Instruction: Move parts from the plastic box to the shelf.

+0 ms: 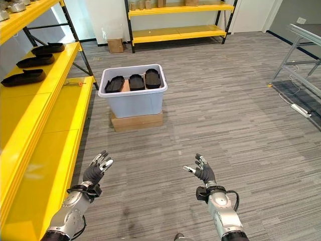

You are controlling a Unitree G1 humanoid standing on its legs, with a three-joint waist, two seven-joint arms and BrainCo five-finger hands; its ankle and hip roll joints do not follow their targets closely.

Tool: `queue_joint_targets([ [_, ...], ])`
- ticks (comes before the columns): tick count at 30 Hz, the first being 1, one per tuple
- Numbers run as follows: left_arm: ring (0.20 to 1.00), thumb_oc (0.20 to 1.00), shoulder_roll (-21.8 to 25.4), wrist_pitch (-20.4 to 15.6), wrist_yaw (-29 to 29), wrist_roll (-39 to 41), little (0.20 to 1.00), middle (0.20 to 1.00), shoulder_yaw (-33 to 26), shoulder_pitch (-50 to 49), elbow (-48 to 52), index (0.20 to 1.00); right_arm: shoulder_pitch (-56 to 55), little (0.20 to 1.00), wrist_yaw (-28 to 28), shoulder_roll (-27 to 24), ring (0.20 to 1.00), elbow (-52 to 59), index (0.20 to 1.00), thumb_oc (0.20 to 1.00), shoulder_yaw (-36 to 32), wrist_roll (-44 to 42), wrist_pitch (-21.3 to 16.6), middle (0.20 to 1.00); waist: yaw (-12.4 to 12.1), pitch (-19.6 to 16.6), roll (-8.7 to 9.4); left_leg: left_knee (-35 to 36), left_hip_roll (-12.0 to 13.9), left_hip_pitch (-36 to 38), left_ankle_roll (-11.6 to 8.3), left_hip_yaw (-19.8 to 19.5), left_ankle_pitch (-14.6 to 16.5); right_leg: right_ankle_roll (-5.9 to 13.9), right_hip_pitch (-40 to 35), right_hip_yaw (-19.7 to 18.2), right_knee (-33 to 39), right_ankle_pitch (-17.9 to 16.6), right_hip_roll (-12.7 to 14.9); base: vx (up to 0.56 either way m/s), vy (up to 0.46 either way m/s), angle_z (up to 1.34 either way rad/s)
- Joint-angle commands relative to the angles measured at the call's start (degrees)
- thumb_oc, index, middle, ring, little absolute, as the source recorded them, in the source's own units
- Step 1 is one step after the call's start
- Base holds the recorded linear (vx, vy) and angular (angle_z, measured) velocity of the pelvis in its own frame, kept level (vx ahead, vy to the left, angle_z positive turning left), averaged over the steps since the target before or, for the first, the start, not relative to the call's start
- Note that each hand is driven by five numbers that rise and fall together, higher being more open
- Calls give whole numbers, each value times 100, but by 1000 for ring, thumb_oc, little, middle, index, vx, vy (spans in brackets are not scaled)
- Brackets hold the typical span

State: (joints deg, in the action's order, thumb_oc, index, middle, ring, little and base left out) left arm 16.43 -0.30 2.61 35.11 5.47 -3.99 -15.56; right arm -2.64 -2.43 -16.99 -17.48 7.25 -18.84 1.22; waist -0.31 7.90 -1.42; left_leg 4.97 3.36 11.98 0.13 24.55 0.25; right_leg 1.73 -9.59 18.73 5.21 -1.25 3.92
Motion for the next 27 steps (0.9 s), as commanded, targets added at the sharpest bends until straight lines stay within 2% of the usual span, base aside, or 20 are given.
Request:
queue_joint_targets([
  [1,1000,1000,182,-98,-14,-74,1000,1000,-129,331,35,1000,306,1000,-56,-96,1000,245,1000,1000,-28,49,-188,1000,-17,35,191,-214,238,-63,-370,-98,204,541,-155,247,-240,198,462,0,0,0],
  [7,1000,1000,154,-141,-59,-114,1000,1000,-155,310,-7,1000,277,1000,64,-75,1000,282,1000,1000,-27,-1,-166,1000,-20,64,204,-209,242,-51,-366,-83,199,554,-158,263,-244,187,469,0,0,0],
  [17,1000,1000,172,10,31,30,1000,1000,-142,357,79,1000,272,1000,125,-81,1000,255,1000,1000,-8,65,-123,1000,-19,77,195,-210,223,-42,-348,-70,202,564,-160,287,-271,195,481,0,0,0],
  [22,1000,1000,98,-147,-27,299,1000,1000,-169,382,49,1000,293,1000,44,-116,1000,246,1000,1000,2,353,-191,1000,-35,98,201,-220,214,-42,-340,-93,197,569,-152,298,-321,204,496,0,0,0],
  [25,1000,1000,64,-138,-10,221,1000,1000,-168,420,70,1000,273,1000,94,-77,1000,310,1000,1000,28,-327,9,1000,-56,121,222,-217,195,-52,-318,-102,202,579,-144,324,-338,204,507,0,0,0],
  [27,1000,1000,55,-75,-13,183,1000,1000,-153,425,40,1000,249,1000,128,34,1000,242,1000,1000,7,-507,-33,1000,-55,128,218,-209,183,-31,-305,-108,206,578,-157,323,-363,222,501,10,36,2],
])
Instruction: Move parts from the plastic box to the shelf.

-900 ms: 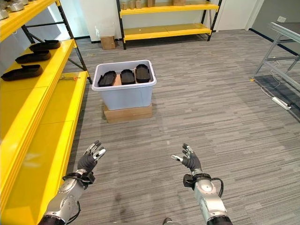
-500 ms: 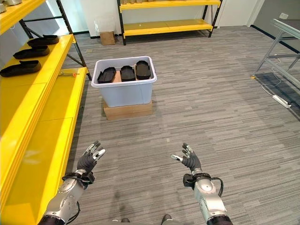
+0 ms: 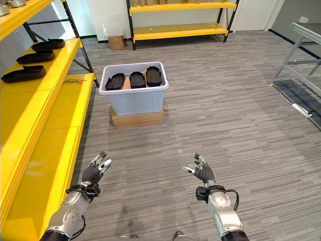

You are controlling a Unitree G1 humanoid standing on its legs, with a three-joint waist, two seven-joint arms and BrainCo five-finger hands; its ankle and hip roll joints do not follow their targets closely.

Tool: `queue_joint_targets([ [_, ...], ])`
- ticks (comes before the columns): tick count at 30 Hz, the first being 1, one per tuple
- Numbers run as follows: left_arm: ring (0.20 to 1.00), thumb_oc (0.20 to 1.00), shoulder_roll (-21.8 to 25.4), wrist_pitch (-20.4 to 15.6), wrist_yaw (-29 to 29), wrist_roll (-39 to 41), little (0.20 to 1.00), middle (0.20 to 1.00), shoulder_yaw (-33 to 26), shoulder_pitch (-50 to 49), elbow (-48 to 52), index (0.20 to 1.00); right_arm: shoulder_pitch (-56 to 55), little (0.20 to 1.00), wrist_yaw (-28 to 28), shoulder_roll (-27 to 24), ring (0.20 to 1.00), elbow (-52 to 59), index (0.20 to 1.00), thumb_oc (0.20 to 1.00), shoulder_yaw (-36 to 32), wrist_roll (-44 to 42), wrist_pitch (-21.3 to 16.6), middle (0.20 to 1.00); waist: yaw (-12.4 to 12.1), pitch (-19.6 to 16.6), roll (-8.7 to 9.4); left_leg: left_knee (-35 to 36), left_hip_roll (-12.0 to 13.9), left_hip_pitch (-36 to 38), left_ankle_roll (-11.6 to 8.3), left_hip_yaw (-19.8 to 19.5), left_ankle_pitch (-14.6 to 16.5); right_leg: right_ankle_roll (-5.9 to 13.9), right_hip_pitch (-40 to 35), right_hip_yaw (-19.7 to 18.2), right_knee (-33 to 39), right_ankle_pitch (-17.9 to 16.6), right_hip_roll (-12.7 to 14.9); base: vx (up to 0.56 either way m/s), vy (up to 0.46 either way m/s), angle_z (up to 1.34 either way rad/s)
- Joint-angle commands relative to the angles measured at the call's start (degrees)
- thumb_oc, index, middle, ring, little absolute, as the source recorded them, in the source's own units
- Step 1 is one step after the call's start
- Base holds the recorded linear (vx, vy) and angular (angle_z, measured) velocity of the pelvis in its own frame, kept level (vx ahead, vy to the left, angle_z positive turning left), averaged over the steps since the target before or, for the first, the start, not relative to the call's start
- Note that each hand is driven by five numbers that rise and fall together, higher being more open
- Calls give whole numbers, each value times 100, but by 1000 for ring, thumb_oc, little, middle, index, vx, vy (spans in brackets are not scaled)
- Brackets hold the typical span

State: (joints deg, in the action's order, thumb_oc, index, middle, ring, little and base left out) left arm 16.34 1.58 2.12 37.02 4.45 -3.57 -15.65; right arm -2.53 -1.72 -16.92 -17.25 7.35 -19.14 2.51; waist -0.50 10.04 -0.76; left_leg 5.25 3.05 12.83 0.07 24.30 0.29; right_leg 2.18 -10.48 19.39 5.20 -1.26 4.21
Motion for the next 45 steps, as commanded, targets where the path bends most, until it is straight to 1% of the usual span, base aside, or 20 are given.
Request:
queue_joint_targets([
  [1,1000,1000,58,-269,17,-12,1000,1000,-44,384,40,1000,240,1000,65,45,1000,204,1000,1000,-1,-444,-185,1000,-34,-86,150,-236,210,-110,-297,-82,204,533,-70,255,-370,228,473,24,54,2],
  [5,1000,1000,22,-475,-66,126,1000,1000,-22,413,36,1000,257,1000,87,62,1000,273,1000,1000,43,-258,-221,1000,-36,-63,142,-255,192,-125,-278,-92,211,535,-50,254,-419,243,493,4,50,1],
  [12,1000,1000,63,-391,-39,124,1000,1000,-34,435,107,1000,201,1000,-28,29,1000,214,1000,1000,-31,-322,-177,1000,-42,-12,162,-250,113,-109,-203,-119,245,564,-31,220,-514,264,509,6,36,3],
  [13,1000,1000,66,-440,35,240,1000,1000,-40,430,101,1000,181,1000,-21,25,1000,216,1000,1000,-49,-336,-176,1000,-33,-10,164,-251,104,-106,-196,-121,253,565,-29,209,-521,267,508,6,37,2],
  [14,1000,1000,53,-483,295,514,1000,1000,-58,418,105,1000,152,1000,8,16,1000,215,1000,1000,-75,-331,-197,1000,-22,0,165,-260,93,-111,-182,-125,263,564,-18,190,-542,276,509,3,45,2],
  [16,1000,1000,19,-502,607,473,1000,1000,-65,385,155,1000,136,1000,42,31,1000,209,1000,1000,-92,-304,-234,1000,-15,21,162,-265,69,-111,-154,-121,274,568,5,159,-601,289,511,3,75,1],
  [24,1000,1000,37,-427,971,284,1000,1000,10,452,54,1000,203,1000,110,29,1000,210,1000,1000,-100,-356,-261,1000,0,23,122,-223,-51,-108,-51,-155,303,627,108,109,-872,372,585,19,144,-1],
  [28,1000,1000,101,-355,1034,212,1000,1000,23,487,16,1000,294,1000,51,43,1000,339,1000,1000,-74,-114,-243,1000,-21,39,99,-196,-218,-160,128,-131,372,762,416,111,-1699,392,684,2,224,-5],
  [29,1000,1000,128,-290,1017,191,1000,1000,50,538,-40,1000,318,1000,-13,18,1000,397,1000,1000,-57,-181,-169,1000,-14,63,78,-185,-268,-182,195,-129,384,803,585,139,-2116,377,700,2,214,-12],
  [30,1000,1000,134,-263,1007,116,1000,1000,69,575,-84,1000,333,1000,-83,15,1000,415,1000,1000,-44,-222,-127,1000,-15,67,79,-171,-317,-201,255,-131,391,879,787,126,-2480,323,796,1,256,-15],
  [32,1000,1000,149,-206,953,-10,1000,1000,161,602,-120,1000,359,1000,-181,2,1000,502,1000,1000,-51,-263,-137,1000,-11,178,56,-146,-409,-204,400,-144,479,1023,1523,200,-3921,-11,1129,8,236,-7],
  [33,1000,1000,155,-204,903,17,1000,1000,182,579,-132,1000,344,1000,-179,-2,1000,536,1000,1000,-67,-235,-149,1000,8,226,66,-125,-435,-176,419,-139,513,1070,1696,205,-4079,-142,1156,43,139,-5],
  [35,1000,1000,161,-202,816,81,1000,1000,206,519,-147,1000,294,1000,-158,-12,1000,610,1000,1000,-119,-168,-182,1000,84,332,117,-101,-477,-72,413,-141,606,1117,1901,216,-3836,-383,1074,63,29,-3],
  [36,1000,1000,161,-202,816,81,1000,1000,206,519,-147,1000,294,1000,-158,-12,1000,610,1000,1000,-119,-168,-182,1000,84,332,117,-101,-477,-72,413,-141,606,1117,1901,216,-3836,-383,1074,131,-40,2],
  [37,1000,1000,161,-130,771,158,1000,1000,231,495,-109,1000,240,1000,-109,-23,1000,665,1000,1000,-180,-246,-156,1000,153,393,187,-126,-505,17,380,-177,715,1124,1910,214,-3244,-556,985,205,-98,8],
  [39,1000,1000,124,-72,670,223,1000,1000,303,484,-67,1000,192,1000,-56,12,1000,675,1000,1000,-213,-258,-158,1000,205,451,285,-220,-533,97,336,-242,874,1149,1857,228,-2269,-845,945,290,-179,17],
  [41,1000,1000,108,-125,652,59,1000,1000,496,516,-43,1000,184,1000,-143,49,1000,638,1000,1000,-170,-235,-259,1000,225,517,387,-349,-557,158,327,-326,1058,1226,1892,197,-1413,-1242,994,323,-236,24],
  [42,1000,1000,105,-172,587,49,1000,1000,652,505,-3,1000,193,1000,-259,88,1000,599,1000,1000,-155,-286,-307,1000,211,568,405,-407,-542,190,335,-346,1131,1247,1950,233,-1118,-1347,1071,321,-219,24],
  [44,1000,1000,123,-233,646,63,1000,1000,797,461,26,1000,203,1000,-355,117,1000,544,1000,1000,-129,-346,-382,1000,191,605,410,-478,-540,241,349,-334,1193,1267,1975,309,-1027,-1423,1135,347,-181,16],
  [45,1000,1000,113,-120,727,121,1000,1000,847,456,66,1000,204,1000,-401,96,1000,526,1000,1000,-113,-320,-408,1000,208,612,413,-564,-523,225,333,-340,1183,1242,1835,329,-907,-1298,1026,502,-206,13],
])
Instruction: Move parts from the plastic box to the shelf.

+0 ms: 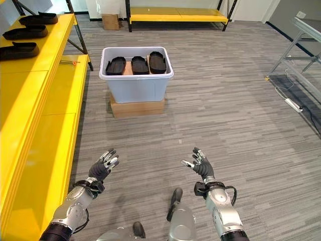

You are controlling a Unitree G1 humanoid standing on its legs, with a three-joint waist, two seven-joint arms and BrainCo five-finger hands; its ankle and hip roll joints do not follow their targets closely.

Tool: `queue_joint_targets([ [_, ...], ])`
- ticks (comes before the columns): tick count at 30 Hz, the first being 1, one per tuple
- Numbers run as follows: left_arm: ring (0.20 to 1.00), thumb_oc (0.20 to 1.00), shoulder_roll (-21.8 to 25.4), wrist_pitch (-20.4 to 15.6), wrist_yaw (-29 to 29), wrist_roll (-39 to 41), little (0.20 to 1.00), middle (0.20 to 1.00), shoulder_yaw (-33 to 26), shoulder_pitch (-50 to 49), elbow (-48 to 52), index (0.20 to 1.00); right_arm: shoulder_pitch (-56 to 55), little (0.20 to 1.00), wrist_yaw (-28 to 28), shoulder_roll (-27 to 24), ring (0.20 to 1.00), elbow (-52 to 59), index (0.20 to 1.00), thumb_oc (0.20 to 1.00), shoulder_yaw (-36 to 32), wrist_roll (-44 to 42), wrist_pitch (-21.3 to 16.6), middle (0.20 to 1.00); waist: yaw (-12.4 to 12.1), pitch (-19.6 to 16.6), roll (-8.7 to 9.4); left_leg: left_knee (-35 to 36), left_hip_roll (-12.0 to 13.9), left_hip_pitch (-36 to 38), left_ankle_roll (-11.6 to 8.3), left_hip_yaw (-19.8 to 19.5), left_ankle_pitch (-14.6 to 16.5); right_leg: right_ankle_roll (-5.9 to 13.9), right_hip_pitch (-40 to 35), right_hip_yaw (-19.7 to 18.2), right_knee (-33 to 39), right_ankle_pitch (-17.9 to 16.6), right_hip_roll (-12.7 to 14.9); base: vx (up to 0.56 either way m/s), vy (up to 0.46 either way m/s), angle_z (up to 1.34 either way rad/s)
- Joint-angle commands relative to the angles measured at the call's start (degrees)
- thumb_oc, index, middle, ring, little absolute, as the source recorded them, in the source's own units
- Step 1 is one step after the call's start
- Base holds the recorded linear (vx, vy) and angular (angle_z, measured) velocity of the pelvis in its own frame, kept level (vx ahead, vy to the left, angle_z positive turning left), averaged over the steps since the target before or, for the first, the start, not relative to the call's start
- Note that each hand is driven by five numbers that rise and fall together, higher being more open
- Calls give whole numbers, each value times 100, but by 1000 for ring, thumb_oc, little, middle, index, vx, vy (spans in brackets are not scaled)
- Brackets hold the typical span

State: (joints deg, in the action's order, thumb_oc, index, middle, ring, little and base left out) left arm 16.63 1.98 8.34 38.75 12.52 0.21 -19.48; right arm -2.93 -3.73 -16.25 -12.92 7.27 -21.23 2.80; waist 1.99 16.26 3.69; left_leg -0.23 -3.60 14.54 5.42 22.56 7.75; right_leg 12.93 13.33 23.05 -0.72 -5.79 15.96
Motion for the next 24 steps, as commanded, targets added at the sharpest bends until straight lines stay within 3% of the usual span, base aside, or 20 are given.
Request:
queue_joint_targets([
  [1,1000,1000,50,-60,168,-60,1000,1000,152,117,466,1000,261,1000,-362,1,1000,26,1000,1000,-67,-25,-471,1000,-6,-16,-22,-198,131,31,-178,-219,494,146,-598,-152,-341,-833,-226,411,-164,18],
  [4,1000,1000,51,-50,110,-102,1000,1000,279,130,518,1000,329,1000,-586,-27,1000,-119,1000,1000,-30,-22,-467,1000,-22,-47,-21,-437,153,-3,-163,-130,584,84,-679,-5,-511,-708,-210,396,-159,38],
  [7,1000,1000,64,-30,24,-24,1000,1000,278,112,585,1000,450,1000,-788,-150,1000,-352,1000,1000,-21,-39,-414,1000,-97,-173,-41,-796,192,-66,-173,-46,724,-168,-888,231,-684,-228,-333,432,-202,8],
  [11,1000,1000,39,-8,91,84,1000,1000,127,18,684,1000,437,1000,-722,-284,1000,-479,1000,1000,-121,-81,-332,1000,-122,-351,-37,-1405,136,-134,-246,-48,995,-439,-1103,224,-603,63,-561,401,-215,-7],
  [14,1000,1000,20,23,154,150,1000,1000,57,-33,727,1000,341,1000,-592,-379,1000,-478,1000,1000,-210,-26,-253,1000,-80,-459,-81,-2003,194,-220,-498,-52,669,-637,-1253,127,-458,252,-815,320,-200,-14],
  [15,1000,1000,-24,-18,18,329,1000,1000,5,-56,686,1000,258,1000,-457,-443,1000,-498,1000,1000,-274,12,-273,1000,-31,-520,-143,-2446,251,-288,-769,-57,252,-815,-1359,76,-385,435,-1029,377,-292,-18],
  [16,1000,1000,-51,-55,-146,443,1000,1000,-79,-95,589,1000,195,1000,-345,-501,1000,-485,1000,1000,-303,25,-307,1000,-5,-539,-177,-3176,399,-515,-1165,6,-439,-1001,-1518,60,-287,600,-1195,373,-312,-14],
  [18,1000,1000,-67,-107,-161,386,1000,1000,-159,-115,497,1000,168,1000,-303,-530,1000,-468,1000,1000,-312,52,-301,1000,-15,-504,-159,-3818,581,-849,-1346,108,-673,-1114,-1633,66,-251,716,-1226,199,-201,6],
  [19,1000,1000,-89,-161,-85,343,1000,1000,-233,-127,392,1000,170,1000,-289,-538,1000,-472,1000,1000,-315,84,-297,1000,-17,-443,-144,-4293,859,-1139,-1437,241,-804,-1214,-1720,56,-255,821,-1239,164,-146,-9],
  [20,1000,1000,-95,-190,-48,310,1000,1000,-293,-130,337,1000,175,1000,-261,-544,1000,-485,1000,1000,-313,61,-293,1000,-27,-385,-145,-4297,1012,-1297,-1400,291,-761,-1239,-1769,51,-274,889,-1238,250,-84,-27],
  [21,1000,1000,-80,-278,-30,282,1000,1000,-423,-167,298,1000,221,1000,-150,-501,1000,-525,1000,1000,-285,150,-286,1000,-59,-242,-165,-3561,1285,-1389,-1220,416,-636,-1239,-1881,-25,-393,1017,-1221,267,50,-15],
  [22,1000,1000,-81,-295,-74,265,1000,1000,-465,-201,312,1000,246,1000,-91,-473,1000,-533,1000,1000,-250,246,-272,1000,-57,-222,-163,-2969,1385,-1299,-1130,551,-575,-1205,-1959,-63,-406,1032,-1198,311,171,-8],
  [24,1000,1000,-93,-312,-168,249,1000,1000,-527,-317,376,1000,200,1000,-75,-408,1000,-409,1000,1000,-194,335,-169,1000,-67,-228,-193,-1526,1498,-1235,-1090,633,-772,-1086,-2159,-122,-348,1014,-1131,263,257,-20],
])
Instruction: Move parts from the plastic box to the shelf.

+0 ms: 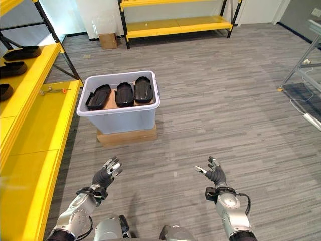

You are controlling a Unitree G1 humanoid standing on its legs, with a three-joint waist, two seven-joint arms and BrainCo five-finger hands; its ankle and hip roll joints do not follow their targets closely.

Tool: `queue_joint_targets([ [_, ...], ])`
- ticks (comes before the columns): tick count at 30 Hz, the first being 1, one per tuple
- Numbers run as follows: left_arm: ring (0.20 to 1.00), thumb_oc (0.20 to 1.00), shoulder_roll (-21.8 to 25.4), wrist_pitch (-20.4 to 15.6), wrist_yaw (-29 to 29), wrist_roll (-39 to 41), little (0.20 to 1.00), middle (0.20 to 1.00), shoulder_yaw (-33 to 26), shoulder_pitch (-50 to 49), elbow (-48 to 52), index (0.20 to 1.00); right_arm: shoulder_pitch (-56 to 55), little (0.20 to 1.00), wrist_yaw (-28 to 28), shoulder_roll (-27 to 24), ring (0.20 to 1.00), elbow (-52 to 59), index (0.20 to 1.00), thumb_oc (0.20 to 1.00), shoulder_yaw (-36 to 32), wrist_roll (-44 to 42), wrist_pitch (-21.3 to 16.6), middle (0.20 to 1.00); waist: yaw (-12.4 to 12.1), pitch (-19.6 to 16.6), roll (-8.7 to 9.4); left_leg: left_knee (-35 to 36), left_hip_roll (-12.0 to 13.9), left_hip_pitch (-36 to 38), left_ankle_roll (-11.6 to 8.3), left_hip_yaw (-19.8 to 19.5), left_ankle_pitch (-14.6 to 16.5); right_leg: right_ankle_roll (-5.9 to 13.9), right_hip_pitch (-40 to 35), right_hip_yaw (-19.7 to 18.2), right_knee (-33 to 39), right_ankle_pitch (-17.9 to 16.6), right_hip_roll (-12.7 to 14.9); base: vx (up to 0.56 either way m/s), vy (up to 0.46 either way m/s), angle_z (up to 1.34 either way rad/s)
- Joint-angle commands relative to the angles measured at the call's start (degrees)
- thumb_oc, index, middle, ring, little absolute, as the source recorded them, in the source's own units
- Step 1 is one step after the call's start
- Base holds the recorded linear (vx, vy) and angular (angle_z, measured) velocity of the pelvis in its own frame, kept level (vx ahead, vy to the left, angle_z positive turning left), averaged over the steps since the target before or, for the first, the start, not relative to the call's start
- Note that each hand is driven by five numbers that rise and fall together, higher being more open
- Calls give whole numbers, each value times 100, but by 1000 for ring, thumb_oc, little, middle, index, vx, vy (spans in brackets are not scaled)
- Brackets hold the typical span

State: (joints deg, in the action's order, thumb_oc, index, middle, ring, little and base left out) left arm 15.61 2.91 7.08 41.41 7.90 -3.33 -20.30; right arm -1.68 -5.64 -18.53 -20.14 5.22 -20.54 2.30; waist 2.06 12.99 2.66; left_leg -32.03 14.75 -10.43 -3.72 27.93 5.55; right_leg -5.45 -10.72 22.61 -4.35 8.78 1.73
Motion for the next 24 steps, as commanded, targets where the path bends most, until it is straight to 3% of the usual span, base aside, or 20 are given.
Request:
queue_joint_targets([
  [1,1000,1000,8,-403,-84,-37,1000,1000,-107,-36,489,1000,29,1000,133,-183,1000,386,1000,1000,37,316,-90,1000,-107,84,-107,2142,-319,1242,-209,22,-695,804,182,-95,53,-455,334,248,250,-25],
  [5,1000,1000,15,-497,-7,-37,1000,1000,-360,-351,474,1000,-166,1000,246,-324,1000,617,1000,1000,161,403,-37,1000,-238,87,-194,3041,153,1080,-518,-317,-1550,878,37,-132,99,-400,502,257,238,-22],
  [8,1000,1000,50,-621,117,-92,1000,1000,-520,-476,323,1000,-178,1000,328,-381,1000,674,1000,1000,255,430,-20,1000,-272,64,-240,3193,265,1217,-522,-167,-1432,933,70,64,-262,-162,670,351,422,-29],
  [9,1000,1000,116,-607,167,-224,1000,1000,-553,-531,345,1000,-246,1000,320,-330,1000,683,1000,1000,225,352,-60,1000,-298,53,-229,3133,173,1294,-426,-103,-1264,955,108,187,-640,28,794,359,431,-20],
  [12,1000,1000,180,-610,259,-331,1000,1000,-550,-500,307,1000,-265,1000,328,-292,1000,697,1000,1000,180,328,-68,1000,-327,34,-210,3038,-18,1312,-284,-92,-1074,968,94,227,-860,172,809,260,310,17],
  [15,1000,1000,250,-590,267,-429,1000,1000,-510,-395,292,1000,-226,1000,325,-224,1000,691,1000,1000,146,393,-55,1000,-398,11,-161,2796,-332,1214,-45,-251,-795,1024,122,96,-1268,317,835,259,332,32],
  [19,1000,1000,352,-544,159,-638,1000,1000,-464,-291,256,1000,-67,1000,189,-101,1000,635,1000,1000,180,347,-84,1000,-487,-45,-92,2822,-913,1254,379,-463,-451,1367,313,-141,-2085,86,969,204,305,34],
  [21,1000,1000,431,-484,142,-662,1000,1000,-413,-223,258,1000,-20,1000,112,-36,1000,700,1000,1000,182,323,-65,1000,-529,-113,-67,3019,-1290,1341,625,-531,-319,1590,446,-204,-2759,-201,1100,204,324,27],
  [22,1000,1000,441,-480,136,-664,1000,1000,-405,-214,260,1000,-18,1000,104,-27,1000,717,1000,1000,180,335,-54,1000,-533,-125,-64,3055,-1339,1357,655,-536,-305,1615,469,-207,-2831,-251,1128,179,306,40],
  [24,1000,1000,454,-455,197,-634,1000,1000,-363,-167,258,1000,7,1000,-41,24,1000,795,1000,1000,205,331,11,1000,-591,-188,-97,3222,-1590,1441,846,-557,-214,1720,697,-115,-3546,-631,1417,152,286,38],
])
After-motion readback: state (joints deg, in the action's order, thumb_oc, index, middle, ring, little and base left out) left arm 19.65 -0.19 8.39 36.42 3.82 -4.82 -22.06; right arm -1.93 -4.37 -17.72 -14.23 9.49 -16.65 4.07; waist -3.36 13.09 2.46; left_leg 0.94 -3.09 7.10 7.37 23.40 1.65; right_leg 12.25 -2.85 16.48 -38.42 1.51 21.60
